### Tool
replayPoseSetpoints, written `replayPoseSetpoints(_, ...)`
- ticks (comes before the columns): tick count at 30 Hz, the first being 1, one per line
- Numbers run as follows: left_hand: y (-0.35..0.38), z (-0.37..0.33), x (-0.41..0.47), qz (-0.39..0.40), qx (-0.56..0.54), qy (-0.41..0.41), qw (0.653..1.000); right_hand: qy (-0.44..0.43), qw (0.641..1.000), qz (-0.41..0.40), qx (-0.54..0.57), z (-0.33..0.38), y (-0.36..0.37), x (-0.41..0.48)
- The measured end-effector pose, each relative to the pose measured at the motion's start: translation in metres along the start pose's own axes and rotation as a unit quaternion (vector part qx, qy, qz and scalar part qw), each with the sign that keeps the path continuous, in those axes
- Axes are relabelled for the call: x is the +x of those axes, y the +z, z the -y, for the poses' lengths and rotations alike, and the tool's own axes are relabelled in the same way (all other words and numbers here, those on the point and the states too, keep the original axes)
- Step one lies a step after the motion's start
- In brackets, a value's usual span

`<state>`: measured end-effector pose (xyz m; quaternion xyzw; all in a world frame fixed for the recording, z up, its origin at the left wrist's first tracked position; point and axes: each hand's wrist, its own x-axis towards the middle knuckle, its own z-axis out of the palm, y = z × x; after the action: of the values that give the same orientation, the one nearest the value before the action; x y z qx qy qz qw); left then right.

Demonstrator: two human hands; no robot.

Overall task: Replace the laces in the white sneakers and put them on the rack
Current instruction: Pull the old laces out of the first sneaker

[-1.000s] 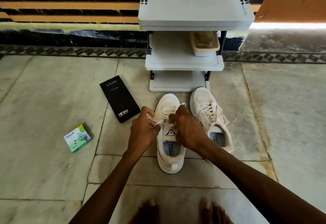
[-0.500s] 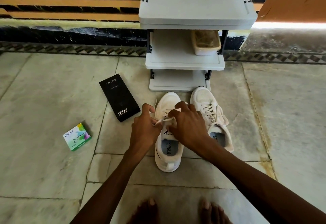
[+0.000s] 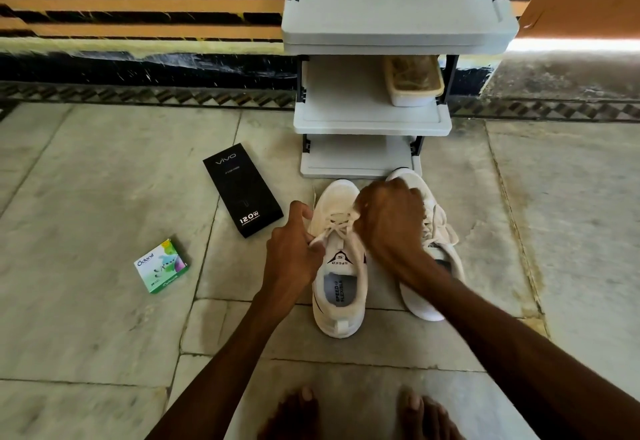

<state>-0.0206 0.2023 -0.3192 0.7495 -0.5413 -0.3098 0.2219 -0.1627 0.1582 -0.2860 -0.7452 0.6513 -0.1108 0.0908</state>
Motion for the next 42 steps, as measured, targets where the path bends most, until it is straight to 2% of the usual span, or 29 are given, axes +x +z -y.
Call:
replayPoseSetpoints(1,0.0,0.001,0.0,-0.003,-0.002,-0.006,1.0,0.069,0.994,-0.032,0.082,-0.007,-0.011,0.008)
replayPoseSetpoints(2,-0.001,0.002,0.0,-0.004,-0.005,-0.01,1.0,0.152,0.964,-0.051,0.21,-0.016,-0.018,0.018)
replayPoseSetpoints(3,-0.001,0.002,-0.001,-0.004,-0.006,-0.01,1.0,0.228,0.9,-0.05,0.368,-0.026,-0.021,0.027)
replayPoseSetpoints(5,0.0,0.0,-0.002,-0.002,-0.007,-0.001,1.0,0.328,0.706,0.024,0.627,-0.034,-0.02,0.035)
replayPoseSetpoints(6,0.0,-0.001,-0.002,-0.001,-0.006,0.003,1.0,0.348,0.611,0.064,0.708,-0.032,-0.014,0.033)
replayPoseSetpoints(7,0.001,-0.002,-0.002,-0.001,-0.004,0.004,1.0,0.354,0.544,0.085,0.755,-0.028,-0.007,0.031)
replayPoseSetpoints(8,0.001,-0.002,-0.002,-0.001,-0.002,0.003,1.0,0.349,0.526,0.101,0.769,-0.023,-0.001,0.027)
replayPoseSetpoints(9,0.001,-0.002,-0.002,-0.001,-0.003,-0.002,1.0,0.332,0.559,0.122,0.75,-0.018,0.002,0.026)
replayPoseSetpoints(10,0.001,-0.002,-0.002,-0.002,-0.005,-0.007,1.0,0.292,0.645,0.144,0.692,-0.015,0.006,0.025)
replayPoseSetpoints(12,0.0,-0.001,-0.002,-0.002,-0.013,-0.006,1.0,0.112,0.869,0.177,0.449,-0.015,0.013,0.024)
replayPoseSetpoints(13,0.0,-0.002,-0.003,-0.001,-0.017,-0.003,1.0,0.011,0.931,0.19,0.31,-0.015,0.02,0.023)
replayPoseSetpoints(14,0.0,-0.002,-0.003,0.0,-0.02,0.0,1.0,-0.065,0.958,0.194,0.202,-0.015,0.026,0.021)
replayPoseSetpoints(15,0.0,-0.002,-0.003,-0.001,-0.02,0.003,1.0,-0.113,0.966,0.19,0.135,-0.015,0.033,0.018)
replayPoseSetpoints(17,-0.001,-0.003,-0.003,-0.001,-0.016,0.007,1.0,-0.163,0.969,0.169,0.079,-0.014,0.042,0.008)
replayPoseSetpoints(20,-0.002,-0.003,-0.004,-0.002,-0.014,0.002,1.0,-0.167,0.974,0.107,0.11,-0.017,0.042,0.005)
replayPoseSetpoints(22,-0.002,-0.002,-0.005,-0.003,-0.01,0.001,1.0,-0.078,0.968,0.053,0.232,-0.022,0.035,0.009)
replayPoseSetpoints(23,-0.002,-0.002,-0.005,-0.004,-0.009,-0.001,1.0,0.012,0.944,0.028,0.328,-0.024,0.031,0.013)
replayPoseSetpoints(24,-0.002,-0.002,-0.005,-0.005,-0.009,-0.003,1.0,0.121,0.886,0.012,0.447,-0.026,0.026,0.017)
replayPoseSetpoints(26,-0.001,-0.002,-0.005,-0.006,-0.005,0.0,1.0,0.288,0.689,0.03,0.664,-0.031,0.018,0.026)
replayPoseSetpoints(28,0.001,-0.003,-0.005,-0.008,0.005,0.006,1.0,0.333,0.511,0.066,0.79,-0.034,0.008,0.031)
replayPoseSetpoints(29,0.001,-0.003,-0.005,-0.01,0.005,0.005,1.0,0.331,0.448,0.068,0.828,-0.036,0.005,0.033)
replayPoseSetpoints(30,0.002,-0.002,-0.004,-0.013,0.005,0.002,1.0,0.327,0.421,0.069,0.843,-0.039,0.001,0.035)
replayPoseSetpoints(31,0.002,-0.002,-0.004,-0.015,0.006,-0.001,1.0,0.323,0.443,0.075,0.833,-0.04,-0.003,0.037)
replayPoseSetpoints(32,0.002,-0.002,-0.003,-0.016,0.009,-0.003,1.0,0.316,0.511,0.08,0.795,-0.039,-0.006,0.037)
replayPoseSetpoints(34,0.004,-0.002,-0.004,-0.017,0.027,0.008,0.999,0.288,0.688,0.078,0.661,-0.035,-0.011,0.035)
replayPoseSetpoints(35,0.005,-0.001,-0.004,-0.015,0.041,0.02,0.999,0.268,0.759,0.068,0.59,-0.034,-0.009,0.034)
replayPoseSetpoints(38,0.01,-0.003,-0.003,0.02,0.094,0.066,0.993,0.145,0.934,0.061,0.321,-0.036,0.002,0.028)
replayPoseSetpoints(40,0.014,-0.004,-0.001,0.05,0.144,0.081,0.985,0.086,0.979,0.054,0.176,-0.036,0.01,0.019)
replayPoseSetpoints(42,0.016,-0.007,-0.001,0.063,0.191,0.099,0.975,0.063,0.984,0.05,0.16,-0.033,0.009,0.006)
